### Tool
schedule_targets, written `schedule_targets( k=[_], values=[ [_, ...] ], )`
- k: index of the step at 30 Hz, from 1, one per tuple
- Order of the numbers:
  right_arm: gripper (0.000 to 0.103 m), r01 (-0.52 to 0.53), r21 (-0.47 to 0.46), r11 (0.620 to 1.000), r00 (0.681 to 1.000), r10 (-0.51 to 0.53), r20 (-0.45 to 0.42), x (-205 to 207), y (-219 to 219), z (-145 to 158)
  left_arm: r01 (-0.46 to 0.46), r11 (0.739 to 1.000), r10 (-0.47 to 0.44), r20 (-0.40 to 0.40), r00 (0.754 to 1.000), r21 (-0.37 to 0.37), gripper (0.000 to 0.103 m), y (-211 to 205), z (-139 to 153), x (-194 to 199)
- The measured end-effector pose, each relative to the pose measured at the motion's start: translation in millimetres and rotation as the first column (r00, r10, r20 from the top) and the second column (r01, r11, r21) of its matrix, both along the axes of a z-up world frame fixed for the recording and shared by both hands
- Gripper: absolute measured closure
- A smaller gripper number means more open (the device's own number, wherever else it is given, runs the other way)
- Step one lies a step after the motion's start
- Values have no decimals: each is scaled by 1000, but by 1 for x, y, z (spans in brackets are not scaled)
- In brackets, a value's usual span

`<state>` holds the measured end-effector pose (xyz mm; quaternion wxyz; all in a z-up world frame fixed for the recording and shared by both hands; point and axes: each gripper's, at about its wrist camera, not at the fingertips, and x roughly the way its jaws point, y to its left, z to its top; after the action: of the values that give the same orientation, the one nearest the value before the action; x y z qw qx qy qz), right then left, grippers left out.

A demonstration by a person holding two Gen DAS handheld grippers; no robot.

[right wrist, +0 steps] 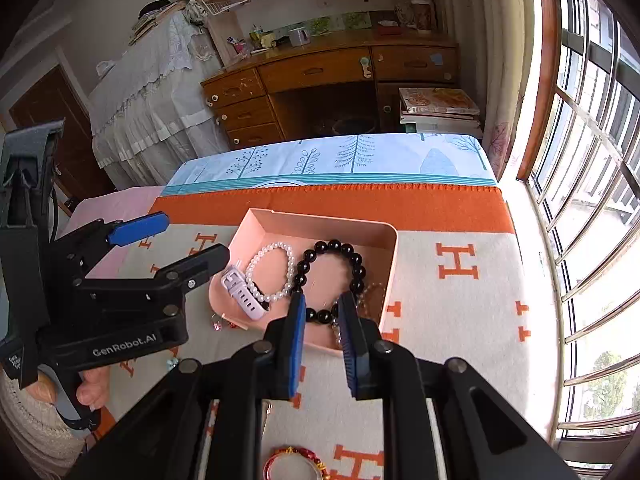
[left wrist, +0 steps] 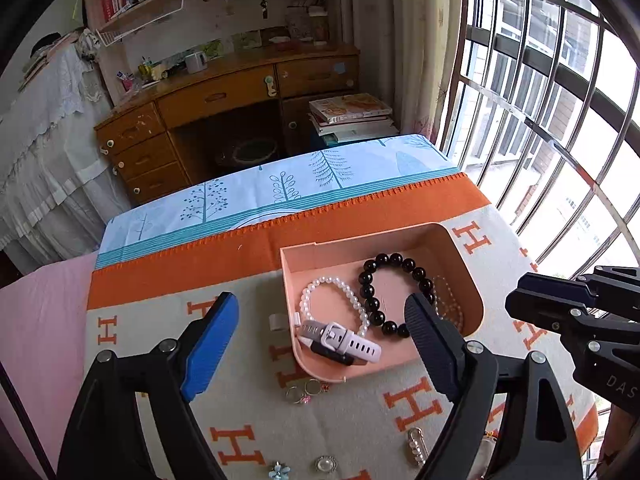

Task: Organize jewelry
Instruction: 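Grasp the blue flower brooch with the left tool while the right tool grasps the gold hair comb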

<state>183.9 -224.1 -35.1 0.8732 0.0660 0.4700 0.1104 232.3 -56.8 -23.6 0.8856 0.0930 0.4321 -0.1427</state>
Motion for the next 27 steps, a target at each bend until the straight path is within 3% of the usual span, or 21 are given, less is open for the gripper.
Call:
schedule_targets(
  k=[7, 10, 13, 27],
  values=[
    [85, -11, 2, 1000, 1000, 11, 25, -43, 1, 7, -25, 1000, 26, 5, 1000, -16, 14, 22, 15, -50],
    [70, -5, 16, 1000, 999, 5, 41, -61, -1, 6, -31, 999, 31, 8, 999, -25, 14, 29, 16, -74],
    [67, -9, 12, 1000, 999, 9, 48, -77, 0, 3, -42, 998, 42, 8, 999, -36, 11, 34, 14, -96],
    [67, -126, -45, 991, 992, 127, 13, -137, 14, -38, -83, 996, 80, -101, 992, -20, 9, 60, -44, -169]
  ],
)
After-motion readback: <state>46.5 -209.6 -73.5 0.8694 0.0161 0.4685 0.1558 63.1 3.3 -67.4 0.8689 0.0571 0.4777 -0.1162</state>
